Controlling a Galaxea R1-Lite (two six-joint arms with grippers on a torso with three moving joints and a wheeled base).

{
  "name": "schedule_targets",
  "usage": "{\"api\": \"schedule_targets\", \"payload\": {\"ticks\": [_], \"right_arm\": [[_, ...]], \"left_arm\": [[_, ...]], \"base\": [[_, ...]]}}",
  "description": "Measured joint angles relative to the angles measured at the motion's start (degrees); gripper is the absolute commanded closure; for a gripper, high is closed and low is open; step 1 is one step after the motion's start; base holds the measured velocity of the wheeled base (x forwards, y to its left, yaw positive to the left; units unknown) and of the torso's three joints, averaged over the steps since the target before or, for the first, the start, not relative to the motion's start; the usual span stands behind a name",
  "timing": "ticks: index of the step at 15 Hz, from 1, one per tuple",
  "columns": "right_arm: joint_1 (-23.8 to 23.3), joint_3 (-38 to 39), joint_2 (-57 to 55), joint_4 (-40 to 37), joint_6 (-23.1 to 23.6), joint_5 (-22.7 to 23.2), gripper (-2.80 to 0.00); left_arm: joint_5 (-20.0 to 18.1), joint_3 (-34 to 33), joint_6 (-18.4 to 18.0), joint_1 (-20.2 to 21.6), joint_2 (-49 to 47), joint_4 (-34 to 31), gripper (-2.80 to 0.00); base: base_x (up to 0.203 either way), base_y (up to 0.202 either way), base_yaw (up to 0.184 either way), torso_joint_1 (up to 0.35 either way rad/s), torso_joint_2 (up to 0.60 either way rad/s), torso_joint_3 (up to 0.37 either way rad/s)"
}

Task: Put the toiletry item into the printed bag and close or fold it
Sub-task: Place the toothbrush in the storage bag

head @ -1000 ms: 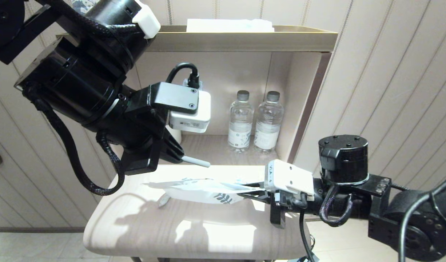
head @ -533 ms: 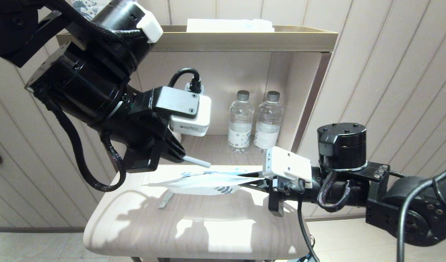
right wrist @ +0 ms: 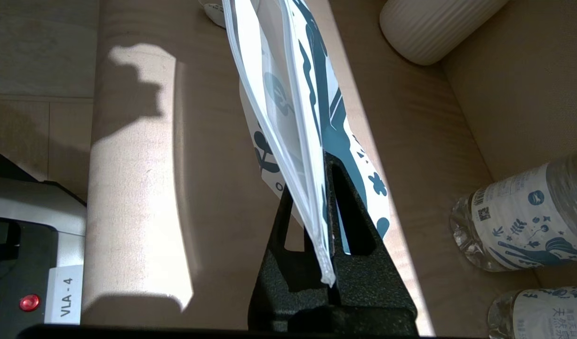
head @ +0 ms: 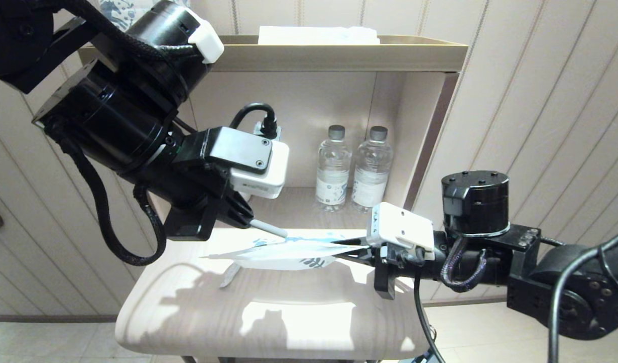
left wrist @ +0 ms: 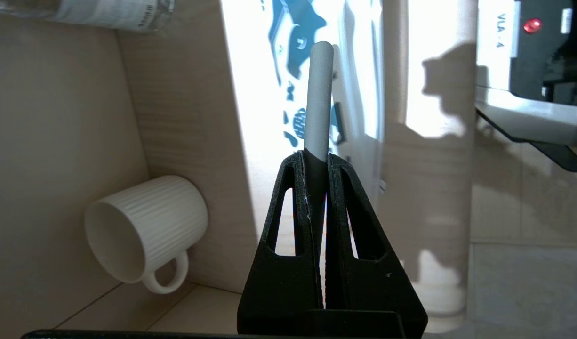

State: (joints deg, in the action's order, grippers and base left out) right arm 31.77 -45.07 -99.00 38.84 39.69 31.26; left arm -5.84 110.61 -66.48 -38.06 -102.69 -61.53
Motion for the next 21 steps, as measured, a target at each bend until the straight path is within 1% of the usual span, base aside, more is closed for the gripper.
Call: {"api": "schedule_targets", "payload": {"ticks": [2, 9, 15, 18, 21], "right_arm": [[-0.3, -0.1, -0.4, 0.1, -0.2, 0.2, 0.00], [-1.1, -0.4, -1.2, 0.5, -0.6, 0.2, 0.00], [-1.1, 0.0, -1.4, 1.1, -0.6, 0.2, 0.00], [-1.1, 0.0, -1.5, 1.1, -1.0, 0.1, 0.00], [-1.1, -0.3, -1.6, 1.1, -1.4, 0.1, 0.00]], "left_arm": [[0.0, -0.2, -0.1, 0.0, -0.1, -1.3, 0.00], [0.0, -0.3, -1.3, -0.1, -2.6, -0.9, 0.00], [-0.1, 0.0, -0.9, -0.1, -2.8, 4.2, 0.00], [-0.2, 0.1, -0.7, -0.1, -2.1, 4.3, 0.00], [-0.2, 0.0, -0.9, -0.1, -1.5, 2.8, 0.00]], "base": [[0.000, 0.000, 0.000, 0.000, 0.00, 0.000], [0.000, 0.000, 0.000, 0.000, 0.00, 0.000], [0.000, 0.000, 0.000, 0.000, 0.00, 0.000], [0.000, 0.000, 0.000, 0.000, 0.00, 0.000], [0.000, 0.000, 0.000, 0.000, 0.00, 0.000]]}}
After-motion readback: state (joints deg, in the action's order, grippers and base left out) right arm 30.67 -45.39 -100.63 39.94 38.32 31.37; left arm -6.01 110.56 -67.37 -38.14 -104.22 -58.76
